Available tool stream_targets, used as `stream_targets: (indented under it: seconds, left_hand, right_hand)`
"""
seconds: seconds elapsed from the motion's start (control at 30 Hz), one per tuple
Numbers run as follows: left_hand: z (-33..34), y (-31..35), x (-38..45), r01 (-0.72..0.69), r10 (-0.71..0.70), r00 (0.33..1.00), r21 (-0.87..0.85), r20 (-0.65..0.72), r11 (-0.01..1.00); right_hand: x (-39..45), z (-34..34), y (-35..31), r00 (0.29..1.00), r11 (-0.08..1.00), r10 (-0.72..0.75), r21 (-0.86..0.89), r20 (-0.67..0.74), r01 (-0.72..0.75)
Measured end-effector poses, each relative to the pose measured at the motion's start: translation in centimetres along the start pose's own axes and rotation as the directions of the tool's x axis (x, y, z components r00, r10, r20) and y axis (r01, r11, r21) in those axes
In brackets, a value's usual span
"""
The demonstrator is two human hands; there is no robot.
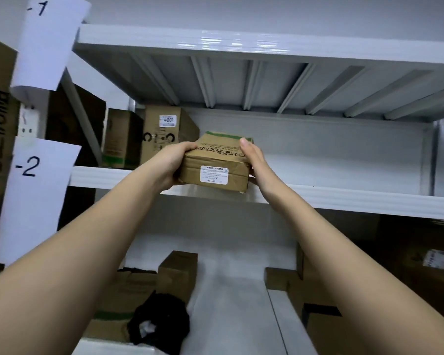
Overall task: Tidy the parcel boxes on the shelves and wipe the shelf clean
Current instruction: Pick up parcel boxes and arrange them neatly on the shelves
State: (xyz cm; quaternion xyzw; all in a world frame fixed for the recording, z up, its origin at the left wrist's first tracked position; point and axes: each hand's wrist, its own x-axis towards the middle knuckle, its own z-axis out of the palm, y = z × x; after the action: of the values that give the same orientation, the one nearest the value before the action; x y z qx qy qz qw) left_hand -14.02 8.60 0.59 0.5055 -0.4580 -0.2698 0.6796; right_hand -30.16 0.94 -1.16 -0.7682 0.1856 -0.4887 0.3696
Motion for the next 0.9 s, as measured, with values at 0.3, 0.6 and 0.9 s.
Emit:
stream_targets:
  seconds: [0.3, 0.6, 0.9]
  left_hand:
    - [-8.8, 1.0, 4.1, 0.031, -0.022, 0.997, 0.124, -0.074, 0.992]
    - [-16.3, 1.2, 7.1, -0.050, 0.062, 0.998, 0.305, -0.029, 0.951]
    - [-22.3, 1.2, 11.1, -0.031, 0.112, 0.990, 0.659, -0.081, 0.752]
  right_hand:
    - [4.5, 8.2, 0.3, 0.987, 0.983, 0.105, -0.162, 0.125, -0.084]
    - [9.0, 15.3, 0.1, 0.982, 0.957, 0.148, -0.269, 0.121, -0.111]
    - [12.3, 20.9, 0.0, 0.981, 0.921, 0.138, -0.381, 0.138, -0.076]
